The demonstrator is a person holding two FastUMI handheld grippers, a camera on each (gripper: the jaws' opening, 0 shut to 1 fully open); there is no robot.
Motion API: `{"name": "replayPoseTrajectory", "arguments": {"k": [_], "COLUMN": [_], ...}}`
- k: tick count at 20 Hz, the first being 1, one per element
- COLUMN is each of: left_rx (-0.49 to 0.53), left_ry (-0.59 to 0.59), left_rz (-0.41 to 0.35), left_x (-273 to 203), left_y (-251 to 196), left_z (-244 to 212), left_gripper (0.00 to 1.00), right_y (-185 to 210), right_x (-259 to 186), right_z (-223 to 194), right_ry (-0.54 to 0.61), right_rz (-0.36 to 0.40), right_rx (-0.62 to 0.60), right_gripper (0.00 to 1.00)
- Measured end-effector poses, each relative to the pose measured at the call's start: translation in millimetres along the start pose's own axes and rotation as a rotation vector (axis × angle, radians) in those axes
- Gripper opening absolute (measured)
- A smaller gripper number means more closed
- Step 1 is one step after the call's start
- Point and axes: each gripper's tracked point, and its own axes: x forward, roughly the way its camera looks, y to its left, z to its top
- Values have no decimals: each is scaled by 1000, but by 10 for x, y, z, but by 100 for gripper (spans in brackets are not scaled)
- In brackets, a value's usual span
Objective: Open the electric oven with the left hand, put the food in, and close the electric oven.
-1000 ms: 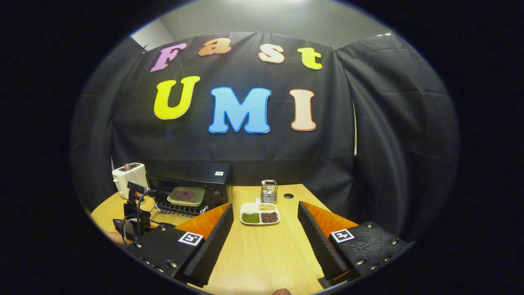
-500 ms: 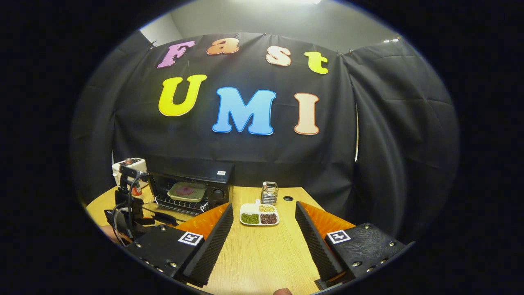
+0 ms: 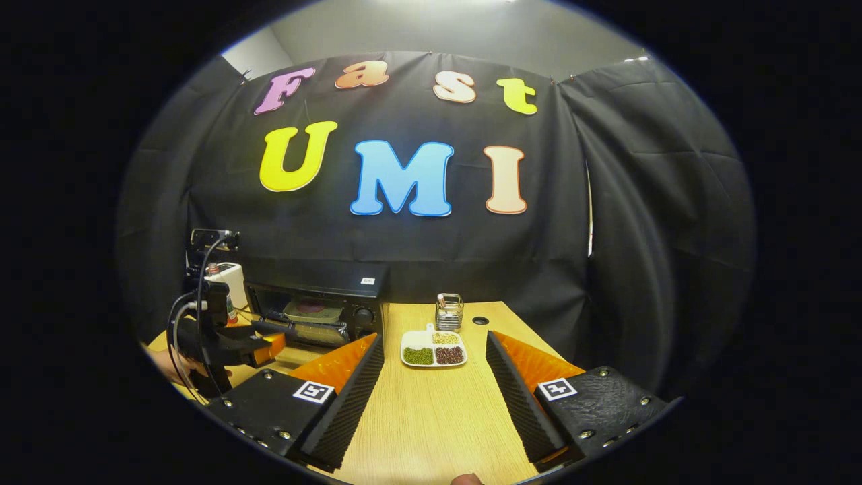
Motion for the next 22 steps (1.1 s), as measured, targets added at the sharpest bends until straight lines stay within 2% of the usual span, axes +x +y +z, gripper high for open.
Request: {"name": "replayPoseTrajectory", "arguments": {"k": [1,2,7,9,12,13,14,16,17,18,22], "left_rx": [10,17,21,17,0,-3,-1,10,16,19,8], "left_ry": [-13,-26,-145,-202,-264,-290,-309,-345,-360,-373,-414], "left_rz": [-2,-4,0,7,16,25,32,57,71,84,133], "left_x": [29,82,-48,-344,-976,-1200,-1431,-1854,-2016,-2204,-2816], "left_y": [14,13,-52,-78,-213,-244,-288,-368,-414,-441,-487], "left_z": [73,150,735,968,1208,1281,1330,1406,1439,1473,1508], "left_gripper": [100,96,96,98,100,90,100,91,91,95,100], "right_y": [-3,-12,-123,-159,-164,-189,-237,-314,-337,-345,-463], "right_x": [8,0,-94,-159,-251,-319,-390,-496,-545,-585,-744], "right_z": [10,-3,88,187,315,341,379,489,513,549,713], "right_ry": [4,5,-26,-53,-61,-63,-74,-104,-111,-120,-189], "right_rz": [-4,-8,-13,18,103,124,139,169,188,203,236], "right_rx": [8,16,37,48,76,83,85,79,70,57,-13], "right_gripper": [95,95,95,95,94,95,95,95,95,95,95]}}
